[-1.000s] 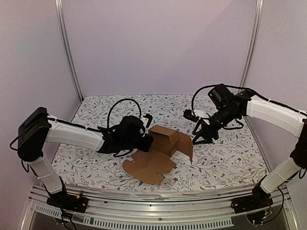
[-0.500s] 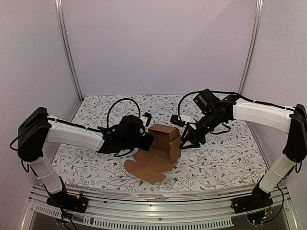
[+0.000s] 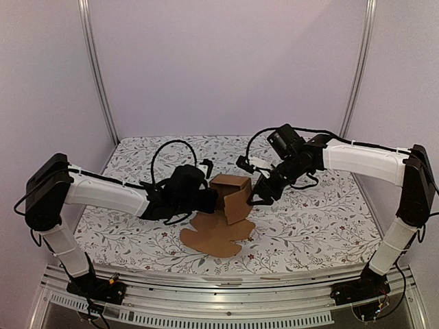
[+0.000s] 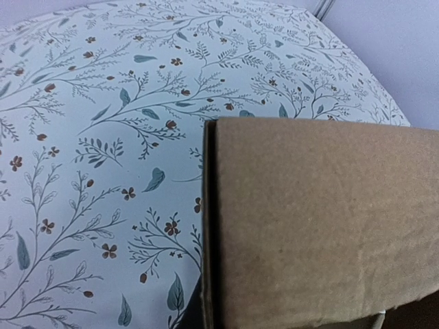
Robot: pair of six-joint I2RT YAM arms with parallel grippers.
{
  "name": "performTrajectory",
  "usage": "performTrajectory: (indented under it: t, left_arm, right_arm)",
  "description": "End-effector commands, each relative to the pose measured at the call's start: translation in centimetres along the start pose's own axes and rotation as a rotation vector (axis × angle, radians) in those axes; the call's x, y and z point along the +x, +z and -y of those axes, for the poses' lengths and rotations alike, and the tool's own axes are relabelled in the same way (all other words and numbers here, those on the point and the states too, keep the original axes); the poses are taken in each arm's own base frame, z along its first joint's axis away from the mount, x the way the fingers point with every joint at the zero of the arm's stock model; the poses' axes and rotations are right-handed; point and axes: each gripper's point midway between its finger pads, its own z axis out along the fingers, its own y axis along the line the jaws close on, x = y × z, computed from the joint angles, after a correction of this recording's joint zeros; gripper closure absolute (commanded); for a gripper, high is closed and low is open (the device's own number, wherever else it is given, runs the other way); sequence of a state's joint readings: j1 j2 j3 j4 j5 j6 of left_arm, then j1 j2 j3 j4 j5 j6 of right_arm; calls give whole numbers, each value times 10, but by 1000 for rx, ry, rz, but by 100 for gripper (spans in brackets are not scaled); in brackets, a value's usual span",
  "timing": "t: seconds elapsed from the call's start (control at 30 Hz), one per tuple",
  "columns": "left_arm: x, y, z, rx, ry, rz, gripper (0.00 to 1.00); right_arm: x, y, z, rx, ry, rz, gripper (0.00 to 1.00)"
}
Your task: Fold the paper box
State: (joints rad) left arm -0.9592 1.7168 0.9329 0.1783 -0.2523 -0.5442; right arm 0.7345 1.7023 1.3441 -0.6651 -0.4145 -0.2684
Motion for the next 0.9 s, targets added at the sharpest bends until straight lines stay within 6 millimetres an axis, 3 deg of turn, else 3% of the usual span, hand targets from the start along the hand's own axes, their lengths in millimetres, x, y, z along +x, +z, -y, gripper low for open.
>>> performTrajectory:
  t: [0.0, 0.37, 0.67, 0.73, 0.87]
  left_arm:
    - [-10, -6, 22, 29, -23, 49, 100]
    - [-9, -6, 26, -31, -37, 67, 100]
    - [-14, -12, 21, -62, -50, 94, 100]
    - [-15, -13, 23, -64, -57, 100, 100]
    - [-18, -19, 26, -93, -75, 136, 100]
  right_arm:
    - [-17, 5, 6, 35, 55, 39, 42]
    - [-29, 5, -8, 6, 54, 77, 33]
    - [-26, -4, -26, -70, -11, 106, 30]
    - [-30, -6, -23, -45, -3, 118, 30]
    - [-35, -4, 2, 81, 73, 107, 29]
